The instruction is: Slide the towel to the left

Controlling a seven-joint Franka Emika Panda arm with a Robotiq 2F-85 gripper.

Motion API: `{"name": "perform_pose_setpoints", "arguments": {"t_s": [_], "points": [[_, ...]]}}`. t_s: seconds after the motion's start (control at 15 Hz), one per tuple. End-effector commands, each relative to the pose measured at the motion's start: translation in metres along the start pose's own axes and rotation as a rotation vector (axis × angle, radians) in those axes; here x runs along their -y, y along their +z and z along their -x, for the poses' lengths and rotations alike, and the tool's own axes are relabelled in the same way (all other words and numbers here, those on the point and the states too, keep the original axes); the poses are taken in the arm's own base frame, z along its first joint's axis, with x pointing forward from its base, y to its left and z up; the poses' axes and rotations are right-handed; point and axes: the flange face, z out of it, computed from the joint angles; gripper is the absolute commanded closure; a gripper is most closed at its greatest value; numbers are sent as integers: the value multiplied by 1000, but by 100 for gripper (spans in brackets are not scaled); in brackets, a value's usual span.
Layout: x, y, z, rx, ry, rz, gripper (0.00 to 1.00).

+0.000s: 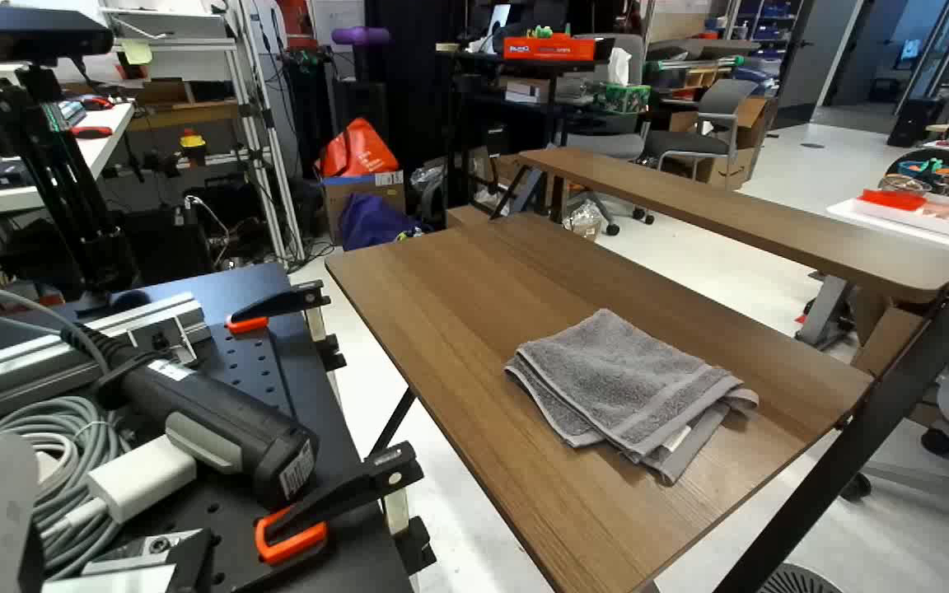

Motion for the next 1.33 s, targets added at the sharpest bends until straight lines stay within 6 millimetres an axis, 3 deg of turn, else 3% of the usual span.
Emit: {"name": "perform_pose_setpoints", "arguments": {"t_s": [0.0,0.27,0.53,0.87,1.27], "points": [[0,-1,0,0,0,0,0],[-8,15,-31,-53,42,29,0],[-17,55,-70,-70,50,76,0],[-40,132,-124,-59,48,117,0],[-60,238,-166,30,39,84,0]]}}
